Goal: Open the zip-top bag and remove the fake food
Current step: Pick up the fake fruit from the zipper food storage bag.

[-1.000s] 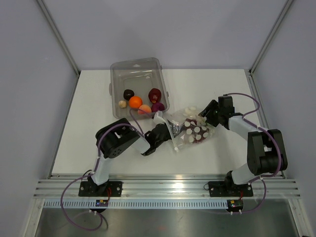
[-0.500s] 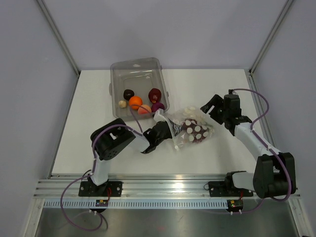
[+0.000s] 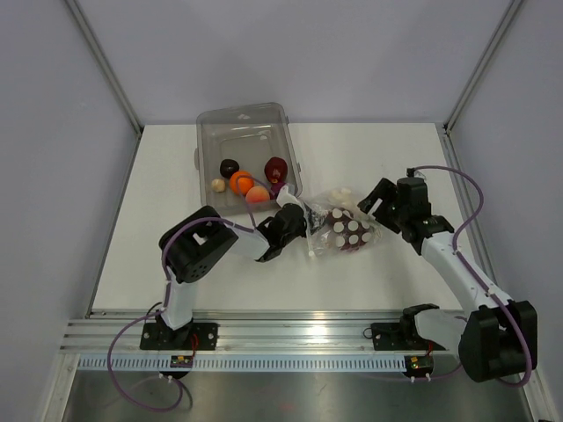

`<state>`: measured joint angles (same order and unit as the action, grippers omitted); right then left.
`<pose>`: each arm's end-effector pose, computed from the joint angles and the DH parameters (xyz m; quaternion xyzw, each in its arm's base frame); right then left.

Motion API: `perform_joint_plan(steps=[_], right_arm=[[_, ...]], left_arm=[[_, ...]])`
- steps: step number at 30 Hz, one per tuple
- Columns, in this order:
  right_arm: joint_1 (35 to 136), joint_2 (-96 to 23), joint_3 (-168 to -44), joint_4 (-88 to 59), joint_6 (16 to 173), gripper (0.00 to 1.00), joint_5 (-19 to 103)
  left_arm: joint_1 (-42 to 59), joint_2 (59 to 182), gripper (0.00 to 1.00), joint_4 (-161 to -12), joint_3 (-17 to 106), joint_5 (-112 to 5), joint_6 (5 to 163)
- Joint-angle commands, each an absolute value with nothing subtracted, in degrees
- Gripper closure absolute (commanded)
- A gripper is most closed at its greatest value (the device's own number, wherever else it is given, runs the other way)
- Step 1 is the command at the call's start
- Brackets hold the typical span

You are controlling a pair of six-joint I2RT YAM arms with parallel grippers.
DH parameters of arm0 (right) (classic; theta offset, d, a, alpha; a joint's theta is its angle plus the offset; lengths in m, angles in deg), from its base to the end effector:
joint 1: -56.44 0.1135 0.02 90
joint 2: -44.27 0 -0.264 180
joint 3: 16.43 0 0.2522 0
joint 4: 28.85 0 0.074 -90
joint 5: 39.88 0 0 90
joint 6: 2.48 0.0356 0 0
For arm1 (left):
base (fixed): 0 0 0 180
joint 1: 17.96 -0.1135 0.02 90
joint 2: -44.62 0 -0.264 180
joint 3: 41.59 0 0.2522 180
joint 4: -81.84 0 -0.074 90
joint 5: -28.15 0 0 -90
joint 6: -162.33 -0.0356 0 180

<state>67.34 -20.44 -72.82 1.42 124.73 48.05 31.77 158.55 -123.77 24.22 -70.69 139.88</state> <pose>0.2378 0.0471 0.2474 0.1974 0.8790 0.1916 0.3894 0.2603 -0.2988 0.1252 -0.1707 0.8124 -0.4396 0.3429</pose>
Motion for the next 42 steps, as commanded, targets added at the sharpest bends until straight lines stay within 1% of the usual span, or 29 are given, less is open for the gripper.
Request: perform_joint_plan(steps=[1,4,7,13,16,17,19,21,25,27,28,29,30,31,33,34,36,37,42], right_arm=[[67.7,-17.2,-72.1,7.0,127.5,0.16,54.2],[67.6,-16.0,-71.4,8.6,131.3,0.15,56.1],[67.6,-17.4,-71.5,10.1,133.6,0.16,54.3],[67.7,-22.4,-69.5,6.0,137.8,0.16,51.5],[67.6,-25.2,-70.4,6.2,138.1,0.19,51.3],[67.7,-25.6,-70.6,6.4,138.1,0.22,51.5],[67.6,-25.0,-70.0,5.4,138.8,0.24,52.8],[67.7,-24.2,-69.5,5.5,139.5,0.30,54.9],[67.6,-25.1,-69.7,5.1,139.7,0.36,55.5],[67.6,-25.5,-70.2,5.6,140.1,0.44,57.0],[67.6,-25.5,-70.2,5.4,140.3,0.51,57.5],[67.6,-25.6,-70.2,5.1,140.5,0.54,57.8],[67.6,-25.5,-70.2,5.2,140.7,0.60,58.5],[67.6,-25.6,-70.3,5.5,141.0,0.71,59.0],[67.6,-25.7,-70.4,5.3,140.9,0.79,59.4],[67.7,-25.7,-70.4,5.3,141.4,0.88,59.7],[67.6,-26.1,-70.6,5.2,141.7,0.96,60.2],[67.6,-26.3,-70.7,5.4,141.9,0.99,60.5],[67.6,-26.0,-72.1,7.8,144.0,1.00,66.0]], left_arm=[[31.3,156.5,1.00,-123.9,26.2,-70.5,138.3],[31.0,157.1,1.00,-124.1,26.2,-70.5,138.7],[30.8,157.1,1.00,-124.5,25.9,-70.5,138.9],[30.7,156.7,1.00,-124.2,25.6,-70.5,138.0],[30.7,156.8,1.00,-124.4,25.4,-70.2,138.0],[30.7,156.7,1.00,-124.6,25.3,-70.3,138.0],[30.7,156.6,1.00,-125.1,24.6,-70.4,138.1],[30.7,156.6,1.00,-125.5,24.5,-69.9,138.2],[30.7,156.6,1.00,-125.7,24.5,-69.8,138.0],[30.7,156.7,1.00,-125.7,24.6,-69.7,138.0],[30.7,156.7,1.00,-125.7,24.6,-69.7,138.0],[30.7,156.7,1.00,-125.7,24.6,-69.6,138.0],[30.7,156.6,1.00,-125.8,24.6,-69.4,138.0],[30.7,156.6,1.00,-125.7,24.6,-69.2,138.0],[30.7,156.6,1.00,-125.6,24.7,-69.1,138.0],[30.7,156.5,1.00,-125.4,24.8,-69.1,137.9],[30.7,156.3,1.00,-124.9,24.9,-69.1,137.8],[30.7,156.2,1.00,-124.7,25.2,-69.1,137.5],[30.7,154.9,1.00,-121.9,26.0,-68.1,137.0]])
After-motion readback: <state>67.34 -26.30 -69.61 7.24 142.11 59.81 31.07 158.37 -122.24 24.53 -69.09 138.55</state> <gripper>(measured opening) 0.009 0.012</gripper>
